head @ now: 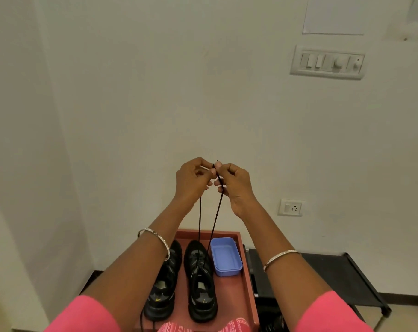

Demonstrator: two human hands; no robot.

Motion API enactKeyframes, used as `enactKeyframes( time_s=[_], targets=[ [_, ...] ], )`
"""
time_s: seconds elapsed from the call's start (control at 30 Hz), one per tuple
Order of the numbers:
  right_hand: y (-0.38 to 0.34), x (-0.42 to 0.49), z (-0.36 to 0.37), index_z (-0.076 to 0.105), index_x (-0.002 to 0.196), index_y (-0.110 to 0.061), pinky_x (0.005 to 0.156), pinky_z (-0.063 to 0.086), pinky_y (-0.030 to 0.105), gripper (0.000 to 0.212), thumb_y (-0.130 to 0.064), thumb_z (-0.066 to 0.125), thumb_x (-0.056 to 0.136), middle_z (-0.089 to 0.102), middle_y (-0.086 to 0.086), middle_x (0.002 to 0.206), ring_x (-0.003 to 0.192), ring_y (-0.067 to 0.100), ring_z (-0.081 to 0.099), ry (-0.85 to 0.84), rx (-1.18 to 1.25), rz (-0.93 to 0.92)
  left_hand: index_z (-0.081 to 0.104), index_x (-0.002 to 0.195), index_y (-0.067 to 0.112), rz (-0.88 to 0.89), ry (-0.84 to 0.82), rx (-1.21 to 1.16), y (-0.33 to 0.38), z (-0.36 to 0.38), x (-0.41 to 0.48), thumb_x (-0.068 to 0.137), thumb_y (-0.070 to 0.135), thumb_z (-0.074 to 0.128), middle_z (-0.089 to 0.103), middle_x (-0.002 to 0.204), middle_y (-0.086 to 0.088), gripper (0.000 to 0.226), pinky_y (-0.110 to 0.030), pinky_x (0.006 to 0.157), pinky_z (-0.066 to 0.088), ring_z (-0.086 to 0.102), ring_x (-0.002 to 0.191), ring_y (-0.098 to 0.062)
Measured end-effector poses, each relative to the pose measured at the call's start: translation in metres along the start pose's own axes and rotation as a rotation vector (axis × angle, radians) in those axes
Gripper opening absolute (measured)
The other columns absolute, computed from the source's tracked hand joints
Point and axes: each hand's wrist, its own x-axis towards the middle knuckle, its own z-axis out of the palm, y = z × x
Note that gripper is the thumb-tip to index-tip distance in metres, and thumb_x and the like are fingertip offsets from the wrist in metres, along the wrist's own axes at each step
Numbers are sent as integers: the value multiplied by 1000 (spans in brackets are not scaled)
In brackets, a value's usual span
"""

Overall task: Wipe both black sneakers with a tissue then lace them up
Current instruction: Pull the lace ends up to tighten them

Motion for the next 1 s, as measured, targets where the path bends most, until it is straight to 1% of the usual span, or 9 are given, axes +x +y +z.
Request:
enactKeyframes(
  time_s=[0.1, 0.2, 0.4, 0.53, 0.63, 0.7, 0.77, 0.87, 1.0],
  targets=[
    [8, 2, 8, 62, 99, -7, 62, 46, 29, 29, -33, 50, 104, 65, 0, 80, 65, 11, 58, 39, -189, -111, 68, 88, 12, 244, 92, 105, -10, 7, -5, 92, 14, 70, 71, 83, 5, 4, -22, 62, 53, 68, 67, -12],
    [20, 3, 12, 57, 96, -14, 63, 44, 30, 28, -35, 41, 105, 57, 1, 81, 68, 14, 53, 63, -249, -79, 65, 94, 12, 465, 113, 228, -21, 6, -8, 93, 7, 65, 65, 95, 2, 6, -20, 63, 49, 66, 72, -13],
    [-1, 18, 3, 49, 64, -11, 42, 20, 23, 30, -6, 44, 93, 46, 2, 58, 44, 9, 25, -137, -80, 471, 64, 99, 6, 917, -75, 716, -43, -10, -3, 78, -21, 54, 65, 95, -5, 36, -33, 66, 49, 55, 78, -22],
    [-5, 31, -2, 49, 61, -11, 39, 17, 20, 32, -4, 51, 92, 42, -1, 54, 42, 7, 22, -200, -94, 551, 60, 105, 8, 1098, -141, 911, -53, -18, 8, 81, -18, 39, 64, 89, -6, 41, -30, 61, 46, 53, 76, -23],
    [-1, 31, 2, 57, 69, -7, 43, 26, 23, 25, -12, 60, 93, 50, 2, 61, 42, 8, 32, -139, -164, 403, 61, 102, 4, 915, -158, 900, -49, -13, 14, 78, -21, 42, 63, 86, -10, 39, -30, 58, 44, 54, 77, -23],
    [7, 27, 5, 63, 85, -8, 50, 41, 26, 25, -30, 64, 96, 57, 1, 65, 49, 12, 50, -21, -152, 163, 56, 99, 7, 564, -126, 705, -44, -9, 18, 88, -15, 49, 63, 85, -10, 25, -33, 61, 46, 58, 79, -23],
    [18, 15, 8, 64, 88, -13, 67, 52, 26, 32, -44, 62, 95, 66, -5, 71, 69, 9, 65, 61, -249, -121, 53, 98, 8, 173, -122, 401, -34, -7, 24, 98, -1, 51, 66, 89, -10, 9, -36, 69, 54, 64, 81, -21],
    [39, -3, 11, 61, 82, -25, 76, 45, 21, 30, -52, 59, 94, 65, -16, 80, 86, 4, 61, 91, -532, -444, 60, 102, 3, -252, -104, -14, -17, -9, 33, 99, 4, 57, 68, 96, -12, 5, -26, 71, 58, 67, 81, -17],
    [49, -1, 15, 63, 90, -20, 69, 42, 22, 20, -37, 58, 100, 63, -13, 83, 80, 8, 57, 166, -638, -625, 66, 88, 1, -392, -157, -168, -3, -12, 38, 97, 1, 60, 68, 86, -12, 11, -26, 74, 60, 64, 69, -15]
  ],
)
